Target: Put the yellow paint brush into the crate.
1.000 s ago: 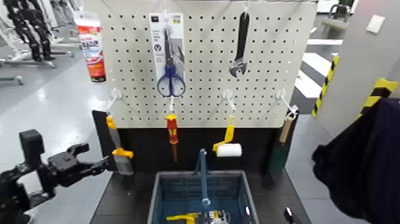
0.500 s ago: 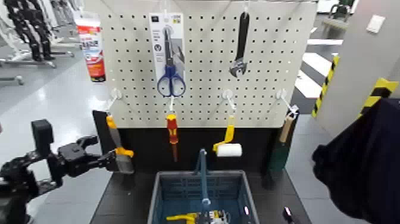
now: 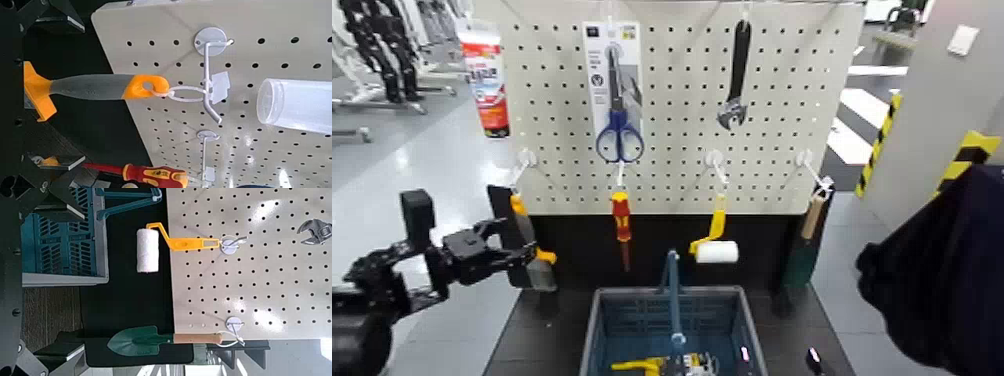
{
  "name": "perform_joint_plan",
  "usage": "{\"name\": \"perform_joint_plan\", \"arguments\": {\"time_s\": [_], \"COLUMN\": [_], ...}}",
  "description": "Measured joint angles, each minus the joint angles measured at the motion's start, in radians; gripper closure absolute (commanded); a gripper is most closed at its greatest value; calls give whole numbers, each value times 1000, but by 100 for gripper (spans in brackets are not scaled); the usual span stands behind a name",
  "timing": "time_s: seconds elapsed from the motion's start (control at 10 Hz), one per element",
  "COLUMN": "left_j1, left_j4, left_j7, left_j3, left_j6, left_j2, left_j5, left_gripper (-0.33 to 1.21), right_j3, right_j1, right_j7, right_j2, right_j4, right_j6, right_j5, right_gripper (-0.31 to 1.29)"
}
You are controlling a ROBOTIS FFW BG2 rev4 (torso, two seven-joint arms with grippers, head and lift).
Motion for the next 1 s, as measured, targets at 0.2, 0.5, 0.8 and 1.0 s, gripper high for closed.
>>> {"name": "perform_joint_plan", "arguments": {"time_s": [0.2,0.5,0.8,1.0], "left_j1": [-9,-11,-11,-11], "left_j4": [8,9,-7,-16], "left_j7": [0,9,27,33], "left_j3": [-3,-10,-11,-12], "left_j6": [-1,7,18,21], "left_j2": [-2,-7,-9,-8], "left_j5": [-2,-7,-20,-23], "left_gripper": [53,113,120,120], "right_j3": [0,-1,-2,-3], "right_j1": [0,0,1,0], "right_j7": [0,0,0,0], "right_j2": [1,2,2,1], "right_j4": [1,3,4,7], "right_j6": [-2,-5,-7,-11], "right_j5": [-1,-2,-5,-7], "right_gripper": [14,14,14,14]}}
